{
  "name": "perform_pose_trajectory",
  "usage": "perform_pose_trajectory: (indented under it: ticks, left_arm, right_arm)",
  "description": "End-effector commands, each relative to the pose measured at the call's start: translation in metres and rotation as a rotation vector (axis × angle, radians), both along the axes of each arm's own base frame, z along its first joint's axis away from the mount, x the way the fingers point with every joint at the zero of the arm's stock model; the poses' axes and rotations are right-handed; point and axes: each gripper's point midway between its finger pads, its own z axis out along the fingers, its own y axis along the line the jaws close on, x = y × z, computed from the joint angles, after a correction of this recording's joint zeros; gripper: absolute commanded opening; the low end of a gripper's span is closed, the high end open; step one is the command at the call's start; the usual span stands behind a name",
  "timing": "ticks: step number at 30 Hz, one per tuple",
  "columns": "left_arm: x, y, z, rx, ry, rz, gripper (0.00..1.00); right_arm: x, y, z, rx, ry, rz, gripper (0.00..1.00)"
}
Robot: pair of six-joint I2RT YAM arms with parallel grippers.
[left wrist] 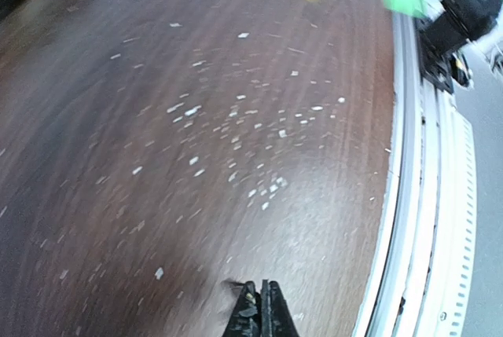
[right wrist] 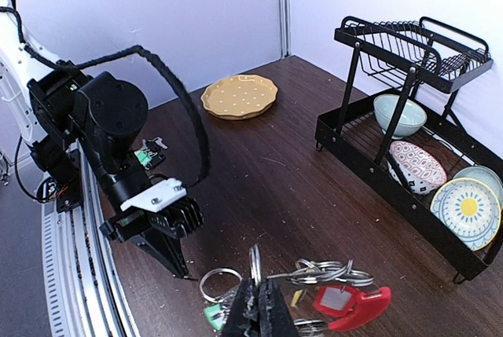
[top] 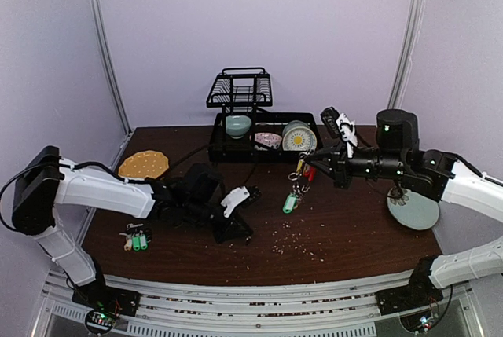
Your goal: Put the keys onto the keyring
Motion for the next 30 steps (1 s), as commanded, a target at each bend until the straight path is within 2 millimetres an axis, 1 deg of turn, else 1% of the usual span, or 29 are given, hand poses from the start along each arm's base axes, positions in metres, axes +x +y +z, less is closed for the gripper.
perform_pose_trajectory:
  ticks: [1, 3, 6, 8, 11, 13, 14, 16, 19, 21, 22, 24, 26, 30]
  left_arm:
    - [0.0, -0.029, 0.007, -0.054, -0.052, -0.111, 0.0]
    - [0.0, -0.035, 0.002, -0.055, -0.035, -0.13, 0.0]
    - [-0.003, -0.047, 0.001, -0.055, -0.037, -0.159, 0.0]
    - [-0.009, -0.057, 0.001, -0.062, -0.04, -0.192, 0.0]
    - [-0.02, -0.07, 0.013, -0.151, -0.004, -0.244, 0.0]
    - [-0.027, -0.076, 0.021, -0.219, 0.039, -0.264, 0.0]
    - [-0.028, -0.077, 0.023, -0.238, 0.062, -0.263, 0.0]
    - [-0.023, -0.078, 0.015, -0.235, 0.11, -0.225, 0.0]
    - [0.0, -0.072, -0.027, -0.11, 0.193, -0.091, 0.0]
    - [0.015, -0.062, -0.047, -0.051, 0.246, 0.0, 0.0]
    - [0.019, -0.058, -0.051, -0.053, 0.291, 0.018, 0.0]
    - [0.027, -0.05, -0.051, -0.082, 0.344, 0.072, 0.0]
    - [0.032, -0.045, -0.048, -0.08, 0.327, 0.105, 0.0]
    - [0.035, -0.042, -0.051, -0.055, 0.338, 0.139, 0.0]
  right_arm:
    - [-0.001, -0.008, 0.012, 0.0, -0.048, -0.018, 0.0]
    - [-0.002, -0.007, 0.015, 0.005, -0.048, -0.011, 0.0]
    - [-0.001, -0.006, 0.016, 0.002, -0.043, -0.011, 0.0]
    - [0.0, -0.006, 0.018, 0.006, -0.046, -0.014, 0.0]
    - [-0.001, -0.006, 0.021, 0.011, -0.051, -0.011, 0.0]
    - [-0.002, -0.006, 0.022, 0.012, -0.05, -0.006, 0.0]
    - [-0.003, -0.005, 0.022, 0.015, -0.048, -0.002, 0.0]
    - [-0.003, -0.005, 0.023, 0.02, -0.041, -0.001, 0.0]
    - [-0.004, -0.004, 0.026, 0.035, -0.036, 0.003, 0.0]
    - [-0.004, -0.003, 0.026, 0.036, -0.031, 0.005, 0.0]
    - [-0.004, -0.003, 0.025, 0.035, -0.028, 0.007, 0.0]
    - [-0.005, -0.002, 0.025, 0.036, -0.019, 0.012, 0.0]
    - [-0.006, -0.002, 0.027, 0.039, -0.016, 0.014, 0.0]
    - [-0.006, -0.002, 0.027, 0.04, -0.013, 0.015, 0.0]
